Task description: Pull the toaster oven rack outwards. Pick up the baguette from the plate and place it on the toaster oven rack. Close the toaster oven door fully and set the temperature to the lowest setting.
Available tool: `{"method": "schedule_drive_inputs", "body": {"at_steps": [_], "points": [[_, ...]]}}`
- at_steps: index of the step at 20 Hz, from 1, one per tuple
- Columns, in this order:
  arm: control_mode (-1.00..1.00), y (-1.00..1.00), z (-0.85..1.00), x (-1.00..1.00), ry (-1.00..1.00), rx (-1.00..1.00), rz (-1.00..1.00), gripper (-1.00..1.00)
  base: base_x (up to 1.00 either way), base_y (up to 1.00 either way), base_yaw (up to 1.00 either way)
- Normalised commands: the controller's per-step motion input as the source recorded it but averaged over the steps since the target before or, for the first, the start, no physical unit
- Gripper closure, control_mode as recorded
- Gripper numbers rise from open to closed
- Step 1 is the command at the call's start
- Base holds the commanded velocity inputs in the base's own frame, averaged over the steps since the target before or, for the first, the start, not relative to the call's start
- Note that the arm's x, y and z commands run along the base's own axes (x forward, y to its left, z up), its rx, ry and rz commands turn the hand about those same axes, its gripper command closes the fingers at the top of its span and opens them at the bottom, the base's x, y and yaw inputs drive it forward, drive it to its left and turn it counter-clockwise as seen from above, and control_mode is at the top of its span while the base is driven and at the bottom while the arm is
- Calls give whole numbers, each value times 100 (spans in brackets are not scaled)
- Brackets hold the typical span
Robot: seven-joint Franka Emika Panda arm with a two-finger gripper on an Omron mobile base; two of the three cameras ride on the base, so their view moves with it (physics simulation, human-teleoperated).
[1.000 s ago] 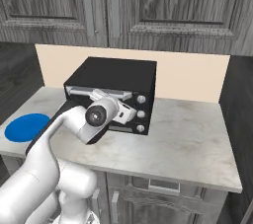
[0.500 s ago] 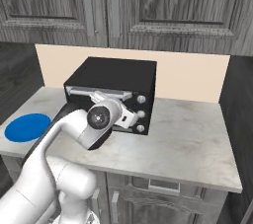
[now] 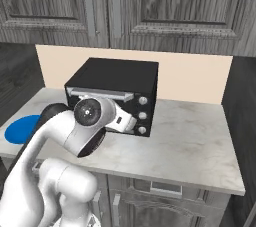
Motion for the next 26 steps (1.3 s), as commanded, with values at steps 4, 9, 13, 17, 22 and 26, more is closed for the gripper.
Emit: {"method": "schedule_drive_inputs", "body": {"at_steps": [4, 9, 13, 17, 22, 26], "points": [[-100, 0, -1, 22, 27, -18, 4, -100, 0, 0, 0], [-100, 0, -1, 37, 10, -14, 3, -100, 0, 0, 0], [-100, -16, -7, 23, 1, -5, 6, -100, 0, 0, 0], [-100, -32, -24, 15, -2, 0, 6, -100, 0, 0, 0], [-100, -47, -34, 13, -6, 0, 7, -100, 0, 0, 0], [-100, -29, -28, 6, -15, 0, 8, -100, 0, 0, 0]]}}
